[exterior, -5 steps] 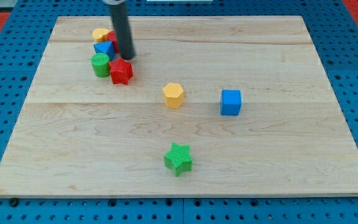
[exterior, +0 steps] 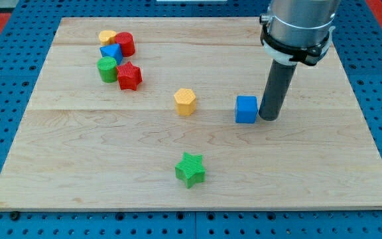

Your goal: Push the yellow hexagon and the blue cube into the group of blocks

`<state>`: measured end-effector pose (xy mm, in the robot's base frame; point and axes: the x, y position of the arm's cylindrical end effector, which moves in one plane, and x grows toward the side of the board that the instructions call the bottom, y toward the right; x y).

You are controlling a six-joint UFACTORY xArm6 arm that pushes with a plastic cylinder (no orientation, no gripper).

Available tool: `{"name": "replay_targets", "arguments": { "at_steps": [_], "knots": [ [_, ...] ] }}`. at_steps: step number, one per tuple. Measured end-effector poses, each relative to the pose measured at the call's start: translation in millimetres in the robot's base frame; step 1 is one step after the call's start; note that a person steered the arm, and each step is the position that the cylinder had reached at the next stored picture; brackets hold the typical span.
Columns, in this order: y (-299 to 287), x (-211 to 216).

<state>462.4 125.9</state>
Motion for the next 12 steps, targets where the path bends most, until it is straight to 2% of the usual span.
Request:
{"name": "replay_targets", "arguments": {
  "at_steps": [1,2,4,5,7,8,9,10,11,12],
  "knots": [
    [-37.9,-1.2],
    [-122.8,-19.8],
    [-249.3,-63.8],
    [-257.3,-55.4],
    [-122.6,-154.3],
    [-49.8,-93.3],
    [-27.2,9.9],
    [-77.5,11.1],
    [-89.1,-33.9],
    [-160.1,-62.5]
  ]
}}
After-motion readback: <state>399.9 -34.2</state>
